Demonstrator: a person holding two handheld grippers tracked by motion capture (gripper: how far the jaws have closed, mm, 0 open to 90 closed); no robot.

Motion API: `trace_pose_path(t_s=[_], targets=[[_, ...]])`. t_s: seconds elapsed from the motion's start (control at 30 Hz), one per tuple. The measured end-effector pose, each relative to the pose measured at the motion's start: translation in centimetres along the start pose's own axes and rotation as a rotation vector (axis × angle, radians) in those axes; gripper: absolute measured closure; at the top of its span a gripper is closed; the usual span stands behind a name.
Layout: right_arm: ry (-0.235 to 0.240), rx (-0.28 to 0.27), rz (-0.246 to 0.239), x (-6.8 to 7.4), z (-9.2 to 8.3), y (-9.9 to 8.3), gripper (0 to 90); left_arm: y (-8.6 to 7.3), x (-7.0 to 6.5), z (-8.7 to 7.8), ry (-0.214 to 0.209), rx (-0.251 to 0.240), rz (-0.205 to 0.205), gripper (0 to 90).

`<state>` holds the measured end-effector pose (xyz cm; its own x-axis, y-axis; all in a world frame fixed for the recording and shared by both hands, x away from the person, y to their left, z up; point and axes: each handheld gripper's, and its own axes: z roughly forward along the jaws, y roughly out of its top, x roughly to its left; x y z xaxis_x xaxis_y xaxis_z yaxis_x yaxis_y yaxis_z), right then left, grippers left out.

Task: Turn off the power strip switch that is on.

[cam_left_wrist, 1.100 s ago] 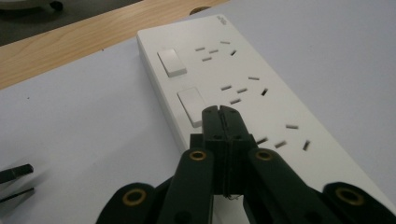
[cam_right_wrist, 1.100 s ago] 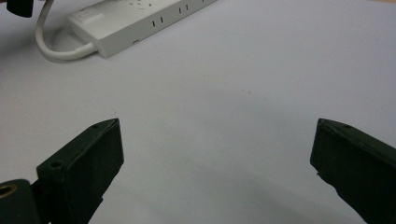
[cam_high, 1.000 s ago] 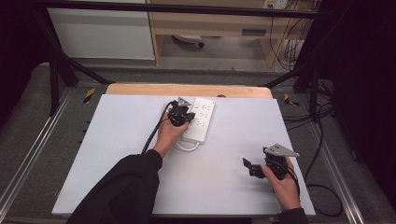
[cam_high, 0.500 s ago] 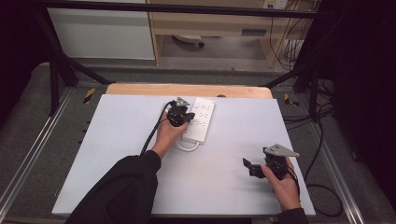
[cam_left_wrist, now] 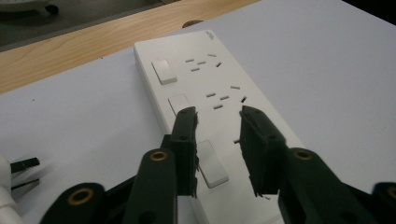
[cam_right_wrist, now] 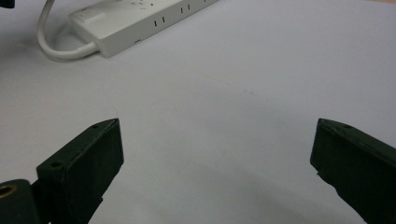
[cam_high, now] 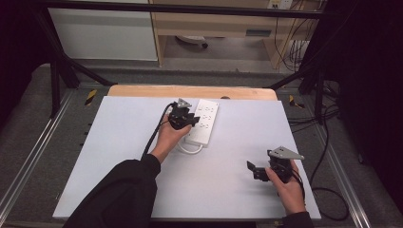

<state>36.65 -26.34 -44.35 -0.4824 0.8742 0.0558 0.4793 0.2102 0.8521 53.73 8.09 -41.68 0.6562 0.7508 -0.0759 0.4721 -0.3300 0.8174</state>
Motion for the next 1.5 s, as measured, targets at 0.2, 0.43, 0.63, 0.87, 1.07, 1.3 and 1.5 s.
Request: trace_pose_path(t_s=[0.2, 0.43, 0.63, 0.87, 1.07, 1.3, 1.5], targets=[[0.000, 0.002, -0.003, 0.0, 0.0, 0.0, 3.1, 0.2, -0.1, -0.7, -0.011, 0.006, -0.013, 51.6], [0.001, 0.002, -0.003, 0.0, 0.0, 0.0, 3.1, 0.5, -0.3, -2.0, -0.023, -0.011, -0.016, 36.6], [0.004, 0.006, -0.003, 0.1, 0.0, 0.0, 3.0, 0.6, -0.4, -3.4, -0.047, -0.039, -0.029, 21.6], [0.005, 0.006, -0.009, 0.1, 0.1, 0.1, 2.9, 0.5, -0.5, -4.9, -0.058, -0.060, -0.034, 8.6], [0.006, 0.008, -0.013, 0.2, 0.2, 0.1, 2.9, 0.2, -0.5, -6.7, -0.049, -0.072, -0.028, 8.6], [0.008, 0.009, -0.015, 0.3, 0.2, 0.1, 2.9, -0.5, -0.5, -9.1, -0.041, -0.086, -0.020, 8.5], [0.007, 0.010, -0.016, 0.3, 0.2, 0.1, 2.9, -1.5, -0.2, -11.3, -0.035, -0.112, -0.026, 8.4]])
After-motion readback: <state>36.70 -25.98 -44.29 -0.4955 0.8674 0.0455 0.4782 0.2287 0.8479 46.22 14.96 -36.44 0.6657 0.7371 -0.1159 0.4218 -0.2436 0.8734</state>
